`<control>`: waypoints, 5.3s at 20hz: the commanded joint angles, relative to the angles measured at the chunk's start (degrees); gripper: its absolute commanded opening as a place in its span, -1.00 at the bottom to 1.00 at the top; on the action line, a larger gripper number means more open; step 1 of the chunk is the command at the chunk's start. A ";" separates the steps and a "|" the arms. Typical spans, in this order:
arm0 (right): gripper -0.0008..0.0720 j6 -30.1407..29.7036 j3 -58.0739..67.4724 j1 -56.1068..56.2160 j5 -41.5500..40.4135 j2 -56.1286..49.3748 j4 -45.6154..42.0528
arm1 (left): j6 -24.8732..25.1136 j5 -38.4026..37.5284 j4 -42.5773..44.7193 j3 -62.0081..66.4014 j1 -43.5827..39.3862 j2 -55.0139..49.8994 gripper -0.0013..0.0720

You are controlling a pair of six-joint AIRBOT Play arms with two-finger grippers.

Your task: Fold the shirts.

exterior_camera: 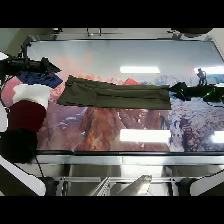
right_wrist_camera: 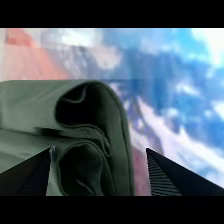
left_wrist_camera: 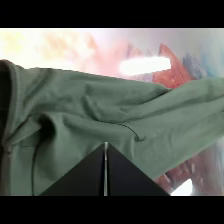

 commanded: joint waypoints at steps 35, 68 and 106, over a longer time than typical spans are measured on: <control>-0.94 17.90 21.81 12.61 22.40 10.34 10.56 | -12.98 27.91 7.72 5.92 -46.77 -13.35 -0.95; -0.94 23.21 21.77 27.26 11.45 5.31 -7.06 | -4.50 -9.68 -0.22 -17.92 4.11 26.93 -0.95; -0.95 52.19 14.71 -6.58 10.80 18.62 -37.31 | -3.50 -10.16 -0.04 -17.92 -2.78 26.93 -0.95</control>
